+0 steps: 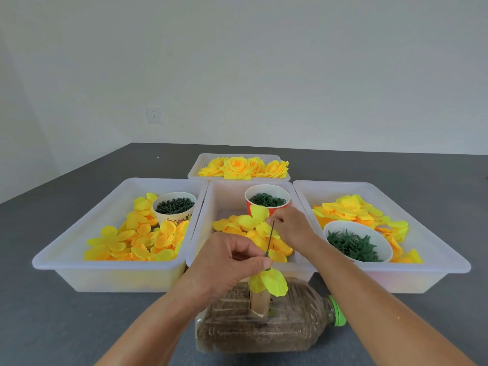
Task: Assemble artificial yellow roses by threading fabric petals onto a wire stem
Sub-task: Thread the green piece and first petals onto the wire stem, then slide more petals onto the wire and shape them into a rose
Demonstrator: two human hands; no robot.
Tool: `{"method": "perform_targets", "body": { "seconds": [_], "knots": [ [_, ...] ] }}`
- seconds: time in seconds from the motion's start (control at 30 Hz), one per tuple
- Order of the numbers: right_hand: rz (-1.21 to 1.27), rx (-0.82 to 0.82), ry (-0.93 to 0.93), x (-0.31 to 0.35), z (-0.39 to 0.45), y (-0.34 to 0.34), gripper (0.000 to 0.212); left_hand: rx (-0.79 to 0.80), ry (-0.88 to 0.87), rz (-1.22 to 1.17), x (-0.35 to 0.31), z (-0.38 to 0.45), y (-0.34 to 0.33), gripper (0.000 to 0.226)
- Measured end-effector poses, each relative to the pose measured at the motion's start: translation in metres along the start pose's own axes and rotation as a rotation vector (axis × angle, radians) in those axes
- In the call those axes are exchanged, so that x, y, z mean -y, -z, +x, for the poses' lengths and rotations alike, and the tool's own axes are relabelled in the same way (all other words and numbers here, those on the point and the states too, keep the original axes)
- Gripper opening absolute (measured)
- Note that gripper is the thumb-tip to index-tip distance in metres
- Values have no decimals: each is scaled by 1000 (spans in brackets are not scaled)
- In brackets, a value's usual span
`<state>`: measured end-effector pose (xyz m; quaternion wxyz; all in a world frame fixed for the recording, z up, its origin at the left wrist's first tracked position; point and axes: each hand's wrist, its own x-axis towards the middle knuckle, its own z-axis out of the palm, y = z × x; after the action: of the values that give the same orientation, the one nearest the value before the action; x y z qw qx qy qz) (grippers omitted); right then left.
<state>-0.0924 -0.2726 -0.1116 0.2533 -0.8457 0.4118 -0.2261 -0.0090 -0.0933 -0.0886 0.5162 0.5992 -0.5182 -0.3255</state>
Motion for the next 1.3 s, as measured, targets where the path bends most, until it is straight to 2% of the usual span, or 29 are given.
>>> {"method": "perform_targets", "body": {
  "seconds": [0.27,0.47,0.67,0.8,0.87,0.93,1.0,1.13,1.3],
  "knots": [
    [602,6,-226,-5,0,1,25,2,-10,-10,1,-1,0,5],
    [744,41,-305,-3,0,2,10,7,-4,-14,0,-2,1,4],
    [740,-87,-207,4,-2,10,10,55,33,-26,1,-2,8,10],
    [849,-69,-130,13,-11,24,13,94,11,-14,-6,-1,18,29],
    [887,-18,-82,16,-17,32,9,-56,2,-60,-9,4,22,35],
    [907,52,-18,19,-24,38,7,-285,22,-112,-12,12,25,22],
    [912,110,39,23,-30,43,8,-404,47,-159,-17,22,27,15],
    [888,159,93,29,-40,48,10,-355,206,-267,-21,38,27,35],
    [894,180,100,31,-48,51,11,-248,266,-559,-21,41,23,13]
  ]
}}
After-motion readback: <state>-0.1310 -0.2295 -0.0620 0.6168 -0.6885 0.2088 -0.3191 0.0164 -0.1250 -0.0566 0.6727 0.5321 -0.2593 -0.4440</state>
